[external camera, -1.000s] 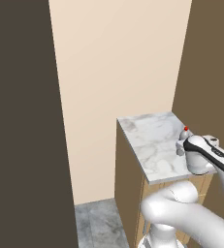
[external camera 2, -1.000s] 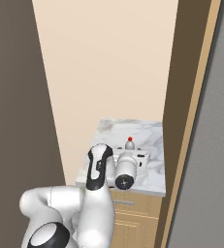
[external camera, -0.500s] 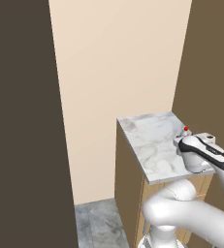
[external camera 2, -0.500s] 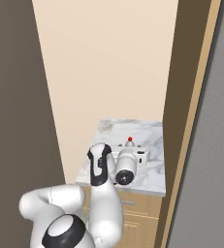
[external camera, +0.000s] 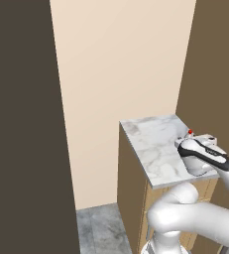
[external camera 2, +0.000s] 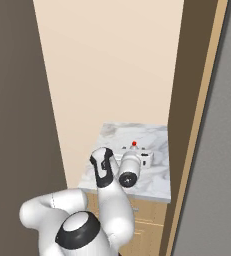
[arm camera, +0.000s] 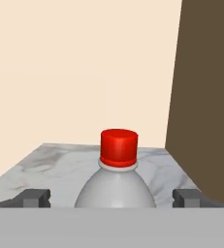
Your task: Take the bottled waters from the counter and place them in the freezer to freeze. Close the freezer door after placing the bottles.
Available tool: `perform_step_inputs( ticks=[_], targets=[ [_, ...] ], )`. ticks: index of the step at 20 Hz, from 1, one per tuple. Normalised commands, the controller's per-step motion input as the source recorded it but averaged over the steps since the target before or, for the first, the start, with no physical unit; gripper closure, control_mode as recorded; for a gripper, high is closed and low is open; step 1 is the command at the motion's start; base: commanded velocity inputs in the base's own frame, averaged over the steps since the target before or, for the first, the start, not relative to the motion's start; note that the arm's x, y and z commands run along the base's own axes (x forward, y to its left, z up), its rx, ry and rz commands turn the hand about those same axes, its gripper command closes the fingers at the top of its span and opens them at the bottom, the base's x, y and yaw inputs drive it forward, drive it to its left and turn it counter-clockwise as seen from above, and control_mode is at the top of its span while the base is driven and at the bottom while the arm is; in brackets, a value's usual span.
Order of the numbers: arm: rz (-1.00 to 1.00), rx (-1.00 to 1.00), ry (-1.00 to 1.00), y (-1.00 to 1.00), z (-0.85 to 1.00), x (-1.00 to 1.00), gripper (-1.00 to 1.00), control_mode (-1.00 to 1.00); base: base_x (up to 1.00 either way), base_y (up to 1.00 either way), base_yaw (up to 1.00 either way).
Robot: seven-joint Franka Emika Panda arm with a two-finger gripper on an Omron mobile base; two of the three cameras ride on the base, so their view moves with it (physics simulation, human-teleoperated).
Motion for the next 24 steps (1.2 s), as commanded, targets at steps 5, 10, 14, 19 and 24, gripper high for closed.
perform_step_inputs(
  ticks=[5,10,14,19,24],
  targets=[
    [0.00,0.00,0.01,0.00,0.00,0.00,-1.00,-1.00,0.00,0.00,0.00],
    [0.00,0.00,0.00,0.00,0.00,0.01,1.00,-1.00,0.00,0.00,0.00],
    [0.00,0.00,0.00,0.00,0.00,0.00,1.00,-1.00,0.00,0.00,0.00],
    [-0.01,0.00,0.02,-0.14,0.00,0.00,1.00,-1.00,0.00,0.00,0.00],
    [-0.01,0.02,0.02,-0.08,0.57,-0.03,1.00,-1.00,0.00,0.00,0.00]
  ],
)
